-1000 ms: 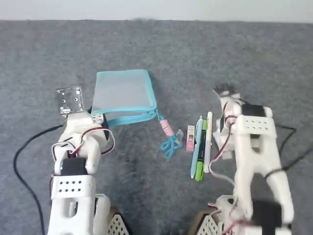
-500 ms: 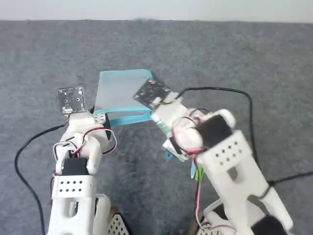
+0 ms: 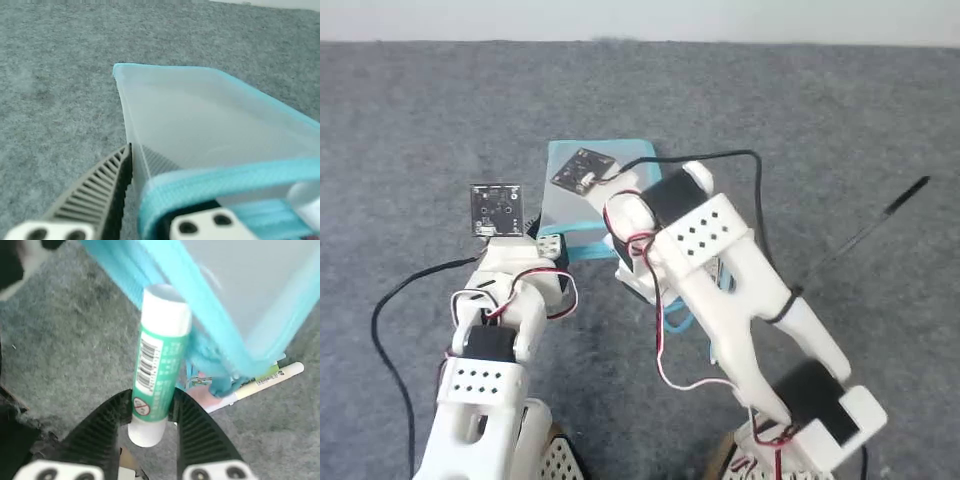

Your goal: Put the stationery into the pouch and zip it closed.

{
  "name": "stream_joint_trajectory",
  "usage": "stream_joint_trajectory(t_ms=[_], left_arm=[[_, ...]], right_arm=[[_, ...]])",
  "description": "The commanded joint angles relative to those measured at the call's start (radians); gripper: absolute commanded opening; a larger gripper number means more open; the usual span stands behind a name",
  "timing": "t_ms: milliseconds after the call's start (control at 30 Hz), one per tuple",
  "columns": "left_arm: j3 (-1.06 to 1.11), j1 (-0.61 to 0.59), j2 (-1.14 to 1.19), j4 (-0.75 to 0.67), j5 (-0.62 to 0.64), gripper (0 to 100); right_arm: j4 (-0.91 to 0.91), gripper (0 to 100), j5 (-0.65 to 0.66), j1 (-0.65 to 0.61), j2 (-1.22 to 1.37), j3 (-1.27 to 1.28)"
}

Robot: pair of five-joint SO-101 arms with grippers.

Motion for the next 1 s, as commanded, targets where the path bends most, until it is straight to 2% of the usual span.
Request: stream_joint_trajectory(t_ms=[0, 200, 367, 733, 967], left_arm=[[-0.012, 0.034, -0.009, -0.032, -0.034, 1], [0.007, 0.121, -0.009, -0.032, -0.055, 1], [0.010, 0.126, -0.009, -0.031, -0.101, 1], [0.008, 0.118, -0.018, -0.028, -0.103, 1], [0.007, 0.123, -0.018, -0.028, -0.103, 1]], right_arm=[[0.041, 0.8, -0.021, 0.008, 0.004, -0.071], [0.042, 0.8, -0.032, 0.073, 0.015, -0.094], [0.044, 0.8, -0.034, 0.085, 0.015, -0.095], [0.045, 0.8, -0.034, 0.145, 0.186, -0.094], [0.044, 0.8, -0.083, 0.162, 0.203, -0.169]])
